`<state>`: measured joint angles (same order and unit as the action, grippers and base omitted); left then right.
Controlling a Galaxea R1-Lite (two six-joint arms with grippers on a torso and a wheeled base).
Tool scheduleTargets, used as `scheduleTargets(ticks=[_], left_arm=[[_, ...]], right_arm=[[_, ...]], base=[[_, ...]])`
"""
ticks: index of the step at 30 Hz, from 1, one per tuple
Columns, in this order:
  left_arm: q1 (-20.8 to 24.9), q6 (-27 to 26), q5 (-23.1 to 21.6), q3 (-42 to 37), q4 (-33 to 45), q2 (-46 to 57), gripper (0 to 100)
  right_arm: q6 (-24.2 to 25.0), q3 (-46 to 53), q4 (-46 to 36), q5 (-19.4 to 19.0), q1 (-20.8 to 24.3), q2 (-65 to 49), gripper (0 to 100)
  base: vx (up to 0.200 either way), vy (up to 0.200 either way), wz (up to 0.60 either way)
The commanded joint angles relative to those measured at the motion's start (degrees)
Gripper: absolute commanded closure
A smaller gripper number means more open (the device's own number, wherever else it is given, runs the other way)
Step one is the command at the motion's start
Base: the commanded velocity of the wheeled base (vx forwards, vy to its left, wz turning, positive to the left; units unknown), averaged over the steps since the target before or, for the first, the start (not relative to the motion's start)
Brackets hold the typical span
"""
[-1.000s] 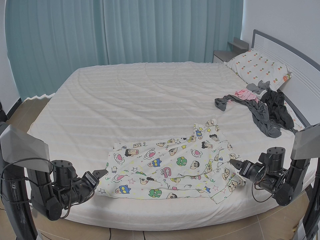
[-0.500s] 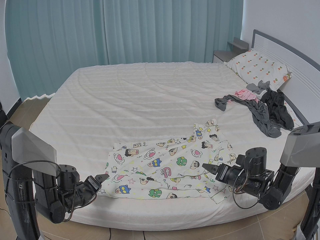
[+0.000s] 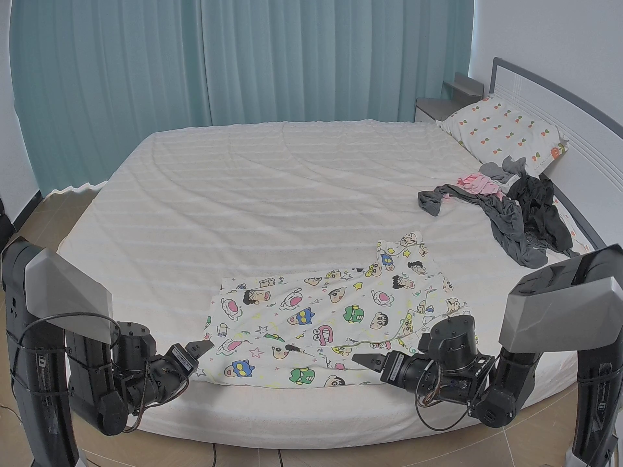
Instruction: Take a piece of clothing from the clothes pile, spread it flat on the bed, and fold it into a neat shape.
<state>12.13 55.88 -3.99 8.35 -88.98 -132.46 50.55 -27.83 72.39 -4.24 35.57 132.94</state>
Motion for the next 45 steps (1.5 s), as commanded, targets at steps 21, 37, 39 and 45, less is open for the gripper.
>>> scheduleTargets(ticks=[21,37,39,45], left_arm=[[0.2,-0.1,0.0,-0.5,-1.0,-0.4,0],[0.2,-0.1,0.1,-0.5,-1.0,-0.5,0],[0.3,-0.1,0.1,-0.5,-1.0,-0.5,0],[0.4,-0.1,0.8,-0.4,-1.0,-0.8,0]], right_arm=[[-6.2,-12.6,-12.3,7.6,0.0,5.5,0],[-6.3,-9.2,-12.4,7.7,1.8,4.2,0],[-6.3,-9.7,-12.8,7.7,1.7,4.4,0],[-6.5,-13.3,-18.3,7.7,0.6,4.6,0]], base=[[0.0,0.0,0.0],[0.0,0.0,0.0],[0.0,0.0,0.0],[0.0,0.0,0.0]])
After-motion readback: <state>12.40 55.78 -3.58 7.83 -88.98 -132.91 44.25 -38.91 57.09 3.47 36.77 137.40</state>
